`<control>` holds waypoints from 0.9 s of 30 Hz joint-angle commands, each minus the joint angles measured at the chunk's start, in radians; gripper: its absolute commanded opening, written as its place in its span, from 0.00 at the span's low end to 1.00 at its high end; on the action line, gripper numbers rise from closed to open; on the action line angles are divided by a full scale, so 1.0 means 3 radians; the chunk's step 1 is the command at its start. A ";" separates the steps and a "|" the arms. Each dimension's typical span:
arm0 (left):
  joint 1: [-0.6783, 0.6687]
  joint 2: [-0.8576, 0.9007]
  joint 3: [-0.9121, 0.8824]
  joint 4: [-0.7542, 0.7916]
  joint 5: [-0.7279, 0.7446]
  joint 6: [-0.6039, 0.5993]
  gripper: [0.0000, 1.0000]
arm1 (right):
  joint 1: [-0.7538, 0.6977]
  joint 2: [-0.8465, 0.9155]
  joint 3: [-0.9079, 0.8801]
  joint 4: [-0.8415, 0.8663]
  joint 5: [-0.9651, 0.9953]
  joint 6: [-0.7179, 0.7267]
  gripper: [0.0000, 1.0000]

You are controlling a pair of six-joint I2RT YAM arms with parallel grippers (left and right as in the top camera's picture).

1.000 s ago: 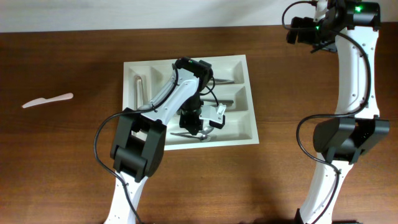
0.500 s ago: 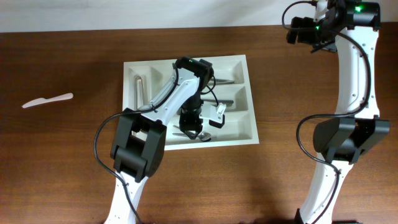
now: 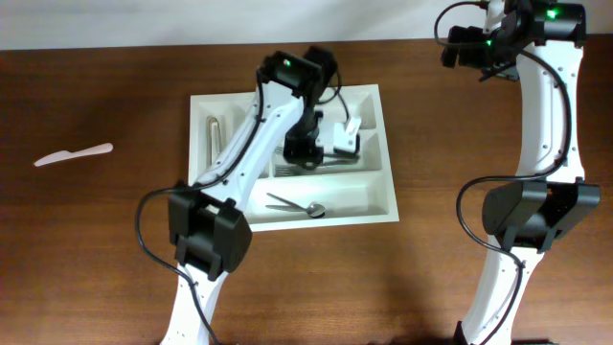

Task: Pack container
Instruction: 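Raise the left gripper away from the tray toward the pink knife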

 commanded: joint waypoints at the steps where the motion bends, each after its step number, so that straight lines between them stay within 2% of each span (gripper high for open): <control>1: 0.0158 0.0006 0.0304 0.0177 -0.0426 -0.0668 0.49 | -0.0004 0.0011 -0.0017 0.0001 0.0019 0.0017 0.99; 3: 0.0289 0.0006 0.0376 0.0378 -0.0692 -0.1045 0.50 | -0.0004 0.0011 -0.0017 0.0001 0.0019 0.0017 0.99; 5: 0.0444 0.0006 0.0385 0.0540 -0.0816 -0.1347 0.55 | -0.0004 0.0011 -0.0017 0.0001 0.0019 0.0017 0.99; 8: 0.0741 0.0006 0.0385 0.0732 -0.0933 -0.1890 0.56 | -0.0004 0.0011 -0.0017 0.0001 0.0019 0.0017 0.99; 11: 0.1153 0.0006 0.0385 0.0829 -0.0956 -0.2672 0.56 | -0.0004 0.0011 -0.0017 0.0001 0.0019 0.0017 0.99; 13: 0.1366 0.0006 0.0385 0.0829 -0.0870 -0.3045 0.57 | -0.0004 0.0011 -0.0017 0.0001 0.0019 0.0017 0.99; 14: 0.1483 0.0006 0.0385 0.0830 -0.0715 -0.3193 0.63 | -0.0004 0.0011 -0.0017 0.0001 0.0019 0.0017 0.99; 18: 0.1858 0.0006 0.0385 0.0680 0.0256 -0.3360 0.66 | -0.0004 0.0011 -0.0017 0.0001 0.0019 0.0017 0.99; 19: 0.1934 0.0008 0.0384 0.0604 0.0476 -0.3360 0.77 | -0.0004 0.0011 -0.0017 0.0001 0.0019 0.0017 0.99; 20: 0.2008 0.0019 0.0383 0.0519 0.0661 -0.3360 0.83 | -0.0004 0.0011 -0.0017 0.0001 0.0019 0.0017 0.99; 25: 0.2186 0.0066 0.0383 0.0434 0.0815 -0.3363 0.87 | -0.0004 0.0011 -0.0017 0.0001 0.0019 0.0017 0.99; 26: 0.2199 0.0067 0.0383 0.0456 0.0741 -0.3471 0.87 | -0.0004 0.0011 -0.0017 0.0001 0.0019 0.0017 0.99; 27: 0.2213 0.0071 0.0383 0.0472 0.0556 -0.3750 0.92 | -0.0004 0.0011 -0.0017 0.0001 0.0019 0.0017 0.99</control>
